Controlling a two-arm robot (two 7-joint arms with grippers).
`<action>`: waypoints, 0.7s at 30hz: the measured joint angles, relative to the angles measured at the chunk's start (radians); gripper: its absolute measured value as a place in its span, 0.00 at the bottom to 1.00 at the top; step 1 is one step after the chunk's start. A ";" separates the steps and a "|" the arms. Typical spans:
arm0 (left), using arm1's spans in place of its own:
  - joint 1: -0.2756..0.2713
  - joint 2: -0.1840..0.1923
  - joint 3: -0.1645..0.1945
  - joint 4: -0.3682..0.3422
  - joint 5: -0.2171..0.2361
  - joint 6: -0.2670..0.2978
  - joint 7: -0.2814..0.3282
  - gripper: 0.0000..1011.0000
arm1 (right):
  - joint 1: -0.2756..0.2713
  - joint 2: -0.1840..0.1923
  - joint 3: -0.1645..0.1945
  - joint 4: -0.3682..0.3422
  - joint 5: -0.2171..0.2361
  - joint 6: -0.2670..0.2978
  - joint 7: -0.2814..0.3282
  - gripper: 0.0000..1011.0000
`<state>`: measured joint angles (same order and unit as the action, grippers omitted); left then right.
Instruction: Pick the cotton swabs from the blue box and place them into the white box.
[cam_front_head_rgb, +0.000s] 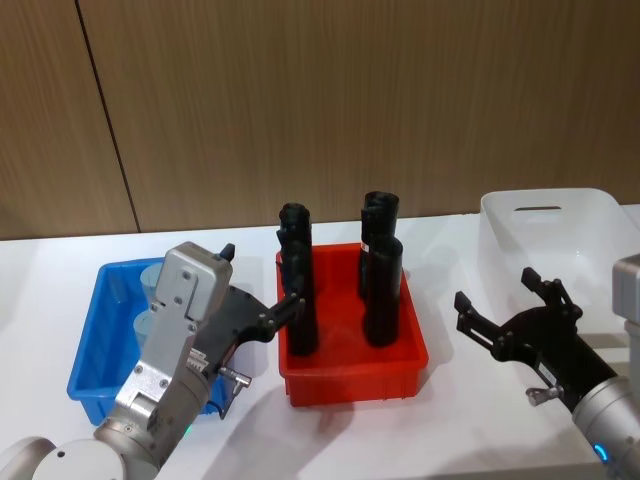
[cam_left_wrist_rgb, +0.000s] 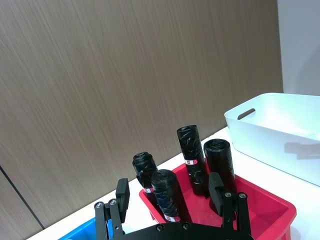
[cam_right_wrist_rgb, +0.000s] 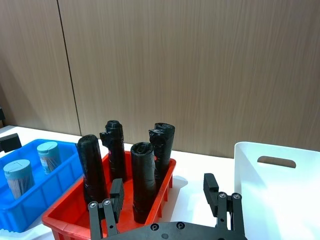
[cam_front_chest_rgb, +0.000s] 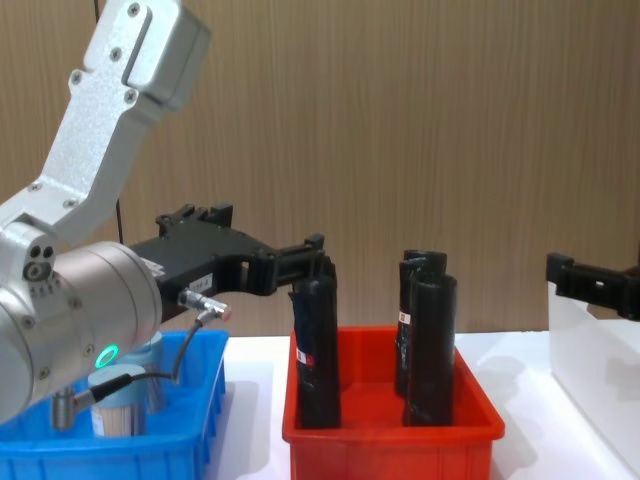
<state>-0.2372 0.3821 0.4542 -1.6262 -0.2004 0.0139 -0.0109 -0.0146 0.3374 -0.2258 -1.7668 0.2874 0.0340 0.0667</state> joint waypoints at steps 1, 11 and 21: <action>0.000 0.000 0.000 0.000 0.000 0.000 0.000 0.99 | 0.000 0.000 0.000 0.000 0.000 0.000 0.000 0.99; 0.000 0.000 0.000 0.000 0.000 0.000 0.000 0.99 | 0.000 0.000 0.000 0.000 0.000 0.000 0.000 0.99; 0.000 0.000 0.000 0.000 0.000 0.000 0.000 0.99 | 0.000 0.000 0.000 0.000 0.000 0.000 0.000 0.99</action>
<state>-0.2372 0.3821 0.4542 -1.6262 -0.2003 0.0139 -0.0109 -0.0146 0.3375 -0.2258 -1.7667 0.2873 0.0340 0.0668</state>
